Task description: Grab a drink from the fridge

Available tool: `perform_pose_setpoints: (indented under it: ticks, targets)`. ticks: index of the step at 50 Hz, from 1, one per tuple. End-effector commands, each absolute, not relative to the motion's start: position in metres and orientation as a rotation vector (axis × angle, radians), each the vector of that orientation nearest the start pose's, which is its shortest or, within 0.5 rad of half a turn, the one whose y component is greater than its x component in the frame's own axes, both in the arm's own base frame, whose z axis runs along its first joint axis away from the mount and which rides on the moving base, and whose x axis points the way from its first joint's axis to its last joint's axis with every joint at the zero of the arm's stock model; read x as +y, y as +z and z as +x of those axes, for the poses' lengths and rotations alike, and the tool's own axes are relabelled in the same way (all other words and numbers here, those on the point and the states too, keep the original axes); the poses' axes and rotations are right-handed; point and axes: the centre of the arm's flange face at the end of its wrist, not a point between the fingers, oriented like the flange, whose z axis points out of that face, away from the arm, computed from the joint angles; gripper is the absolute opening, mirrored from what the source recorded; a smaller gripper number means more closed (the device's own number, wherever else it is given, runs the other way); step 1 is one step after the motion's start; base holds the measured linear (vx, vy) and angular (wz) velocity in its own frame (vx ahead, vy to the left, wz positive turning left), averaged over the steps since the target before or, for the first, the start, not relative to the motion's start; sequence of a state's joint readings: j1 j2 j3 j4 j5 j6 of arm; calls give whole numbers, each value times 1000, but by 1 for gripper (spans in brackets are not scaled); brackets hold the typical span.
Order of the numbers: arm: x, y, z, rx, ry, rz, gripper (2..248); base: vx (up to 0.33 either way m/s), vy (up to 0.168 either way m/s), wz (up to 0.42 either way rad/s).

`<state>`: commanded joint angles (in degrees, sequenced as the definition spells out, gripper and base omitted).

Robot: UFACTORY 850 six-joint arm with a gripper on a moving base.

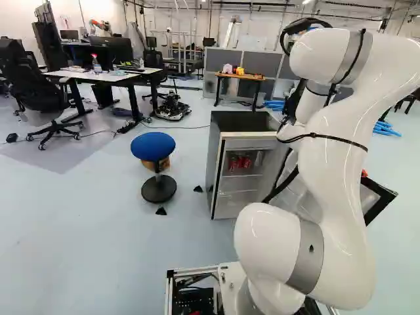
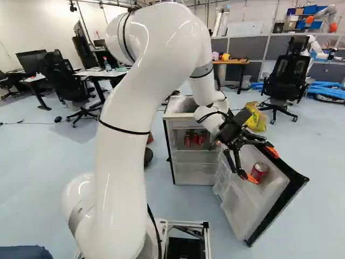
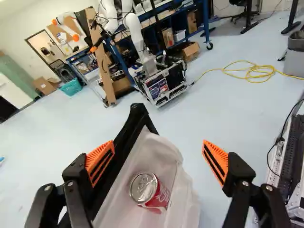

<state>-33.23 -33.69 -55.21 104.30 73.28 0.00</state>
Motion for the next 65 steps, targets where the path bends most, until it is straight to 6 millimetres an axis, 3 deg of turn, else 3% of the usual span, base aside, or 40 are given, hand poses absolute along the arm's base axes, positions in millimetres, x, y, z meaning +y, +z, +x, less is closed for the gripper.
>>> perform_pose_setpoints:
  ticks: [34, 65]
  targets:
    - [-325, 319, 335, -1824, 976, 817, 247, 0, 0, 0]
    - [-294, 324, 303, -1657, 1121, 1172, 247, 0, 0, 0]
